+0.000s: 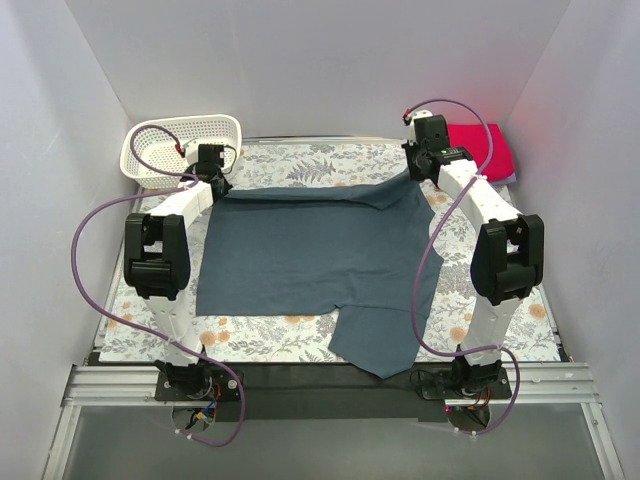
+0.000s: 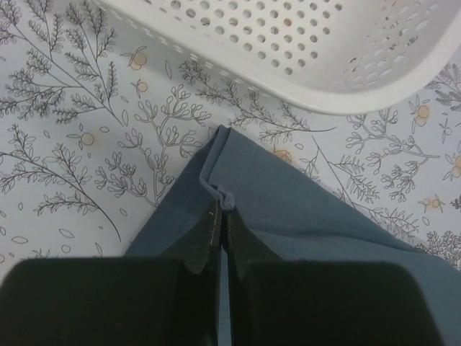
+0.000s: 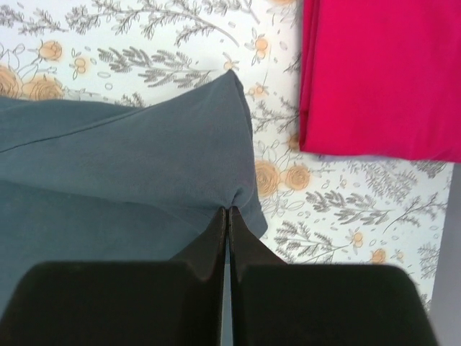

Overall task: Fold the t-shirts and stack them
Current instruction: Fold the tshirt

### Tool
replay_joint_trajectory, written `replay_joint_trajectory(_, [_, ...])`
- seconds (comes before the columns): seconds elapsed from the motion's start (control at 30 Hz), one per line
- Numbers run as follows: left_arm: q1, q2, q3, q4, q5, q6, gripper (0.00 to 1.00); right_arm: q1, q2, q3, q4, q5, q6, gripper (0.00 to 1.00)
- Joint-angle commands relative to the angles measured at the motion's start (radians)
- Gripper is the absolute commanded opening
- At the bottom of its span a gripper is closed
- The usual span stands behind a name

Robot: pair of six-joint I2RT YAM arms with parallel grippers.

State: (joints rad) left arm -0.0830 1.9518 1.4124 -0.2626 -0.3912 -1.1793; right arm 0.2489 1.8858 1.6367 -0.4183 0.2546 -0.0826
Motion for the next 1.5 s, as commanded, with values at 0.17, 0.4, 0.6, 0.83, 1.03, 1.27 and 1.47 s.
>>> replay_joint_trajectory(0.17, [0.009,-0.067,0.002,-0.081,-0.035,-0.062,0.00,-0.003,-0.031,0.041,-0.126,-0.083,0.112,0.01])
replay_joint_trajectory(0.4, [0.012,-0.076,0.000,-0.086,-0.040,-0.059,0.00,-0.005,-0.034,0.064,-0.158,-0.130,0.145,0.01])
replay_joint_trajectory(0.6, [0.017,-0.073,0.010,-0.087,-0.061,-0.034,0.00,-0.011,-0.042,0.087,-0.178,-0.127,0.158,0.01])
replay_joint_trajectory(0.83, [0.019,-0.099,0.028,-0.092,-0.072,-0.016,0.00,-0.028,-0.083,0.103,-0.188,-0.167,0.176,0.01])
replay_joint_trajectory(1.03, [0.019,-0.113,0.023,-0.136,-0.087,-0.017,0.00,-0.033,-0.106,0.089,-0.226,-0.209,0.207,0.01])
replay_joint_trajectory(1.27, [0.019,-0.151,-0.045,-0.152,-0.090,-0.060,0.00,-0.034,-0.134,0.022,-0.244,-0.247,0.250,0.01])
replay_joint_trajectory(1.47, [0.019,-0.125,-0.121,-0.179,-0.086,-0.151,0.00,-0.033,-0.129,-0.096,-0.241,-0.270,0.287,0.01])
